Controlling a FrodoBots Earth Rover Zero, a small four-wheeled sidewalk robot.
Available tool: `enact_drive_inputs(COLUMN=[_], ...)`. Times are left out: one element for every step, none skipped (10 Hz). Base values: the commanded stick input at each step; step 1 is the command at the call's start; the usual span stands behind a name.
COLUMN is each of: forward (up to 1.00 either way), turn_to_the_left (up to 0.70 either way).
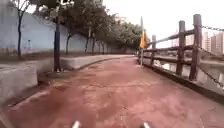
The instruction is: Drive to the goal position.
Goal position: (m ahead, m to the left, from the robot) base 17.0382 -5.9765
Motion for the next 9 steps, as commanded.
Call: enact_drive_inputs(forward=[0.70, 0.70, 0.70, 0.70, 0.70, 0.70, 0.70, 0.70, 0.70], turn_to_the_left=[0.00, 0.00, 0.00, 0.00, 0.00, 0.00, 0.00, 0.00, 0.00])
